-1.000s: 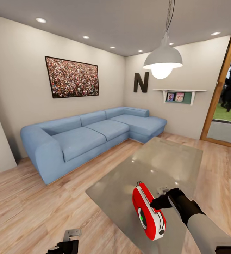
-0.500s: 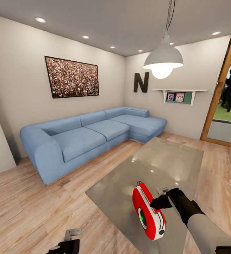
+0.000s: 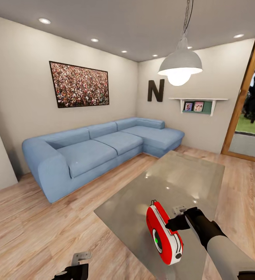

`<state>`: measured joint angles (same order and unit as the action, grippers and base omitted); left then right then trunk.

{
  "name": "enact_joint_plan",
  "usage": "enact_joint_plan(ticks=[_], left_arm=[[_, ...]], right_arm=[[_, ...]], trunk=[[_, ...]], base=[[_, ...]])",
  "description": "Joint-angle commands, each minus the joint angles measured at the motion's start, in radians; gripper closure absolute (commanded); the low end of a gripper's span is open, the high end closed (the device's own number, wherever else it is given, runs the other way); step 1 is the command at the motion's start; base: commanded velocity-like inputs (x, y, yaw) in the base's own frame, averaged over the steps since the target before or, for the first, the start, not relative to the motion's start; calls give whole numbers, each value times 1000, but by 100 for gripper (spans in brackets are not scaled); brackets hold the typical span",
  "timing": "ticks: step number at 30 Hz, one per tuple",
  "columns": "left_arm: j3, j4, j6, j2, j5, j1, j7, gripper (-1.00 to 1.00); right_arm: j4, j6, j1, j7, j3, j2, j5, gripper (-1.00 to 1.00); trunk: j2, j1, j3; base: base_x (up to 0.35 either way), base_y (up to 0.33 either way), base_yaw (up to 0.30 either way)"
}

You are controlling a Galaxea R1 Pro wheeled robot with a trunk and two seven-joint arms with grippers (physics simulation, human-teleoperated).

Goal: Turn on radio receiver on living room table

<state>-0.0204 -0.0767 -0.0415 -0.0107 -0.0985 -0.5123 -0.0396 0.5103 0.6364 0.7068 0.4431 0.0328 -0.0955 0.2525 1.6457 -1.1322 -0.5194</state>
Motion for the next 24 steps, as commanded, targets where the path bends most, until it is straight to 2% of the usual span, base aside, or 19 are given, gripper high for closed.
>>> enact_joint_plan(ticks=[1,4,14,18,24], left_arm=[[0,0,0,0,0,0,0,100],[0,0,0,0,0,0,0,100],[0,0,0,0,0,0,0,100],[0,0,0,0,0,0,1,100],[0,0,0,-1,0,0,0,100]], right_arm=[[1,0,1,0,-1,0,-4,100],[1,0,0,1,-1,0,-4,100],[1,0,0,2,-1,0,-4,100],[1,0,0,2,-1,-1,-4,100],[1,0,0,1,-1,0,-4,100]], trunk=[[7,-4,-3],[28,-15,-13],[28,-15,-13],[56,-31,-25],[56,-31,-25]], base=[[0,0,0],[0,0,0],[0,0,0],[0,0,0],[0,0,0]])
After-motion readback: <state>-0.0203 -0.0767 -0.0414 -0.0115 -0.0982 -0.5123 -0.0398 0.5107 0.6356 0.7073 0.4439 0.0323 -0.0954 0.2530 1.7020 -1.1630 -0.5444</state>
